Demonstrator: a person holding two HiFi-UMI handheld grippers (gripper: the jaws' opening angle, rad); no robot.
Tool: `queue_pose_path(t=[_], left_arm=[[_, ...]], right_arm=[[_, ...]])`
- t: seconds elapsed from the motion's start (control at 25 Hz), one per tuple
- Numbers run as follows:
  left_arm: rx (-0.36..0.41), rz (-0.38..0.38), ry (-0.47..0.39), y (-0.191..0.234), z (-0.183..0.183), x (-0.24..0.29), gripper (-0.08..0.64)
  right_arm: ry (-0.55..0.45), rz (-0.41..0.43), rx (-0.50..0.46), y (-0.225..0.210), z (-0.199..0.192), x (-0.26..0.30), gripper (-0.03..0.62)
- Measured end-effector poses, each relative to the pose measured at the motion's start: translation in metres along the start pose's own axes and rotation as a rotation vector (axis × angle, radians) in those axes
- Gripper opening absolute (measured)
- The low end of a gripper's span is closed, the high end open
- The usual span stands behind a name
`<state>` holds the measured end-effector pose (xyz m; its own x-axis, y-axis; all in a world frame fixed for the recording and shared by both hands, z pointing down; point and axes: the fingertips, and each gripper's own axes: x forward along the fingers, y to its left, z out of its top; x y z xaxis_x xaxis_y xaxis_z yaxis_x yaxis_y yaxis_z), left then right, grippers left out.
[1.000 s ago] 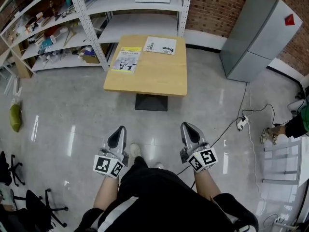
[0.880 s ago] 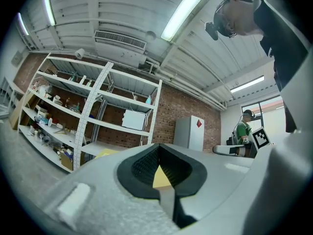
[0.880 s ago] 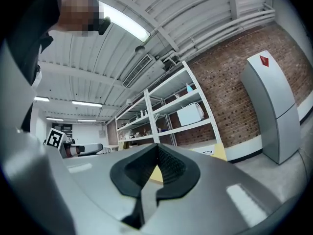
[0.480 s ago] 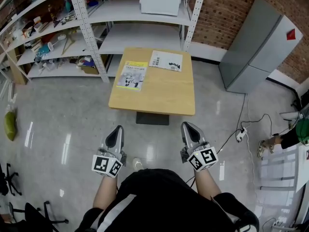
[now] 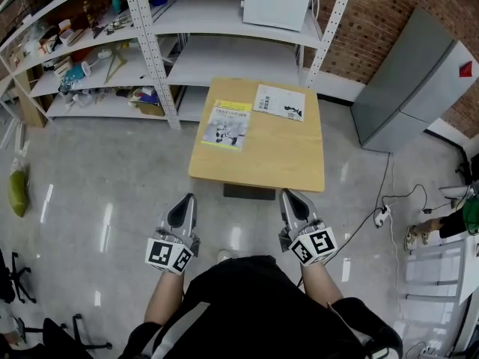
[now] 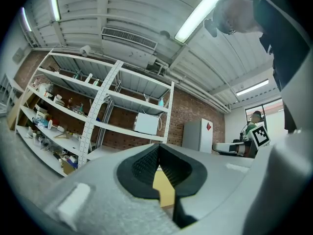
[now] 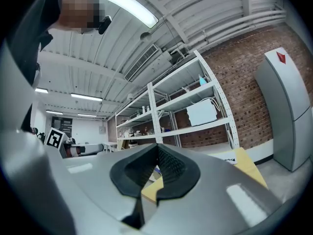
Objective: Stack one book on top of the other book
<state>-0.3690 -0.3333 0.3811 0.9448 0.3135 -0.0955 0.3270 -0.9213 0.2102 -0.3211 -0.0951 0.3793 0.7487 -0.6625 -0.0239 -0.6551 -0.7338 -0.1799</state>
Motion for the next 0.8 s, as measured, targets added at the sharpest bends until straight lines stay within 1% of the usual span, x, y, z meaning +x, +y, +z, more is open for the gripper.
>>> queue_pose_path(t=[0.2,0.48,0.64,0.8], left_arm=[[-0.015,-0.002,0.019,0.017,0.0,0.01,0.003],[-0.034,0.014,0.03,0.036,-0.012,0.034,0.003],[-0.037,0.061,0.035,0.056,-0.015,0.052,0.003],[-0.009,0.095,0.037,0.066,-0.005,0.085,0.003]], right_arm=[[0.036,-0.007,0.0,0.006,-0.011,0.015,0.005],[0.052,-0.03,0.022,-0.024,-0.018,0.044,0.005],[0.05,-0.002,0.04,-0.041,-0.022,0.077,0.005],[0.043,0.032,0.039,-0.068,-0.017,0.113,0.005]])
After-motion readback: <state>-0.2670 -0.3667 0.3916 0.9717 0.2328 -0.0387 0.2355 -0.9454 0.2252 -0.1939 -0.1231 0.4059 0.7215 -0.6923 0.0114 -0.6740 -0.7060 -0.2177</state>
